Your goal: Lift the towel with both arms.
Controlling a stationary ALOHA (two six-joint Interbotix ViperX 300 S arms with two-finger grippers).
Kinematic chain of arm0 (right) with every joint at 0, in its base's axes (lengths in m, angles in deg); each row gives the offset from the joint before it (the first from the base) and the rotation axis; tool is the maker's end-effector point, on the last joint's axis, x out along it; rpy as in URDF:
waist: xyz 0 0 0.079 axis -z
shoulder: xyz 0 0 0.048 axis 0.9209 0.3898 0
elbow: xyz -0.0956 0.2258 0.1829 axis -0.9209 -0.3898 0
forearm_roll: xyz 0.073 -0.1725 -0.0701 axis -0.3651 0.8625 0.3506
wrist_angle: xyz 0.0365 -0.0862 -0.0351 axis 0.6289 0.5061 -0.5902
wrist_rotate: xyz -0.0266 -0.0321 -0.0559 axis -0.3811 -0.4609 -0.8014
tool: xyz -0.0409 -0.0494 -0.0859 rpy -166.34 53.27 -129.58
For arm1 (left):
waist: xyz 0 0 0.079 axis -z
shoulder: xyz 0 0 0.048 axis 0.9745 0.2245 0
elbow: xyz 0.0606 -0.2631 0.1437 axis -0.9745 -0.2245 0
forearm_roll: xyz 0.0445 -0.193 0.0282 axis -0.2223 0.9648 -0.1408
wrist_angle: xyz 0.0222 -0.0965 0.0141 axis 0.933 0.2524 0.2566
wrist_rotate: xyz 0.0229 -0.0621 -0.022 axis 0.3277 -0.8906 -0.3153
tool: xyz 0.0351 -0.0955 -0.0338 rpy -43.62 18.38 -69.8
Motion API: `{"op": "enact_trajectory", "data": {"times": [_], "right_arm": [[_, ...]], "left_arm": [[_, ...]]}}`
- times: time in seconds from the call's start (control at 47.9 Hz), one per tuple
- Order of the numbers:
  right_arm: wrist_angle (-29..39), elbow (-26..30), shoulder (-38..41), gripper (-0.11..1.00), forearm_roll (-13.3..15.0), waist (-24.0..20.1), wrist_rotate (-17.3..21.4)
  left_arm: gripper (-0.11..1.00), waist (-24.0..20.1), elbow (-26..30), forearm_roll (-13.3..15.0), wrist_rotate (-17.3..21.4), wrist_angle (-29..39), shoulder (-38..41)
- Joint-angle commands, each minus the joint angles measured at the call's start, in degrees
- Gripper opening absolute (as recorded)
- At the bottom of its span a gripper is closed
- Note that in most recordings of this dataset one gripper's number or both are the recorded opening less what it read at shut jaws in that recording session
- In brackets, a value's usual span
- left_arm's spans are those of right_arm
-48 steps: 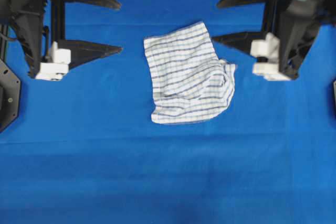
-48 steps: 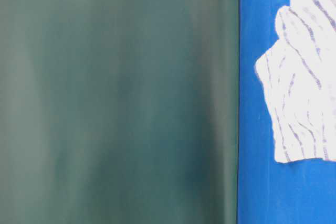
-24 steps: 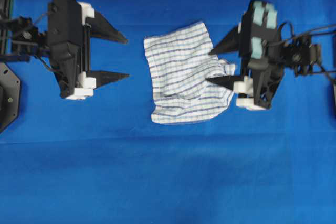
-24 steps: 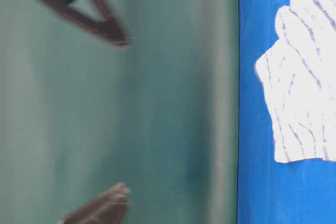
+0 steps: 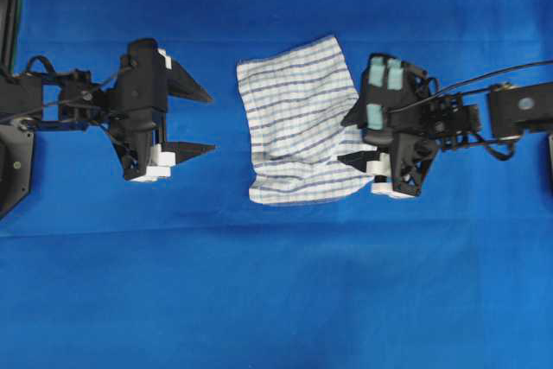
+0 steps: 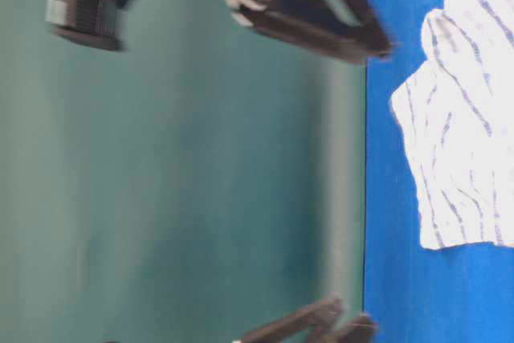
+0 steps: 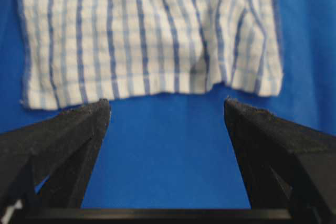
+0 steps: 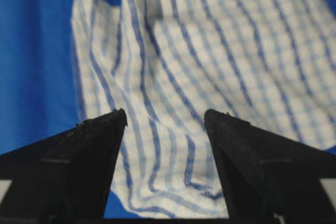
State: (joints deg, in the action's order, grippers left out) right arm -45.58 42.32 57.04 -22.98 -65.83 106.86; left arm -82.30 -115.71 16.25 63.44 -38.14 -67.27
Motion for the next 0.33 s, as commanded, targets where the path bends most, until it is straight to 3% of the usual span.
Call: {"op": "enact_trajectory", "data": {"times": [0.0, 0.313], "right_arm": [[-1.5, 0.2, 1.4, 0.65, 0.0, 0.6, 0.1], [-3.2, -0.7, 6.7, 0.65, -0.1, 1.0, 0.1]], "left_arm": [[0.85, -0.1, 0.2, 0.1, -0.2, -2.2, 2.0], [0.85, -0.1, 1.1, 0.3, -0.4, -6.9, 11.3]]}}
